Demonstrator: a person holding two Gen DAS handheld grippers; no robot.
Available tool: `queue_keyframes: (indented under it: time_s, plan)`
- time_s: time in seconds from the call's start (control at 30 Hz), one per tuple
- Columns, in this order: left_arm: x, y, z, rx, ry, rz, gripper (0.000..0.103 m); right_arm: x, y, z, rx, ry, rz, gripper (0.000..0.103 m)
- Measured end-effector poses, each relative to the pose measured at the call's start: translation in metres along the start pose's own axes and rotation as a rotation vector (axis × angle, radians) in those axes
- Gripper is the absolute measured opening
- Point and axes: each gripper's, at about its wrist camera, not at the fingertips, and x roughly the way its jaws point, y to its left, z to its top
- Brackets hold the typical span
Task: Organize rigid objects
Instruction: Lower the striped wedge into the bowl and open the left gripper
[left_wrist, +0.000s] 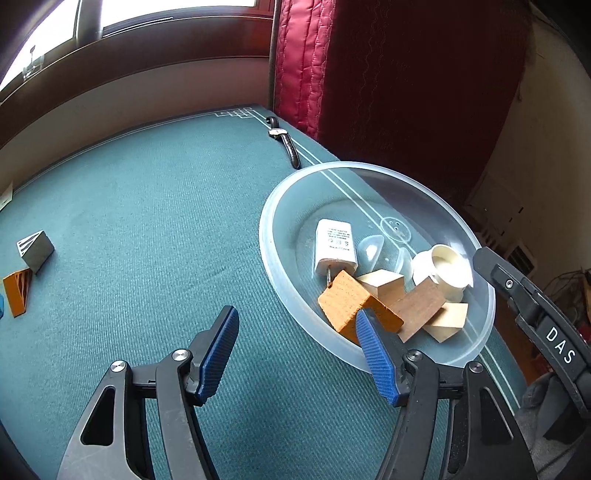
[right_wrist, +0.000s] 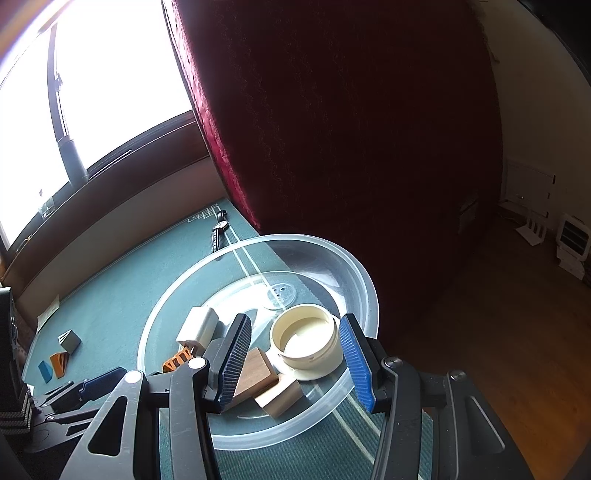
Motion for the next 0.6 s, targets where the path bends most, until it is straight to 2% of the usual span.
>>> queue_keyframes:
  time_s: [0.27,0.6]
  plan:
    - [-0.011,0.01,0.0,-0.027,-0.008,-0.007,0.067,-0.005,0.01,-0.002,-0.02,-0.008,0.017,0.053]
    - [-0.026,0.043,-0.007,-0.075,-0.033,0.072,0.067,-0.009,0.035,-0.012,-0.071,0.002,0.064,0.053]
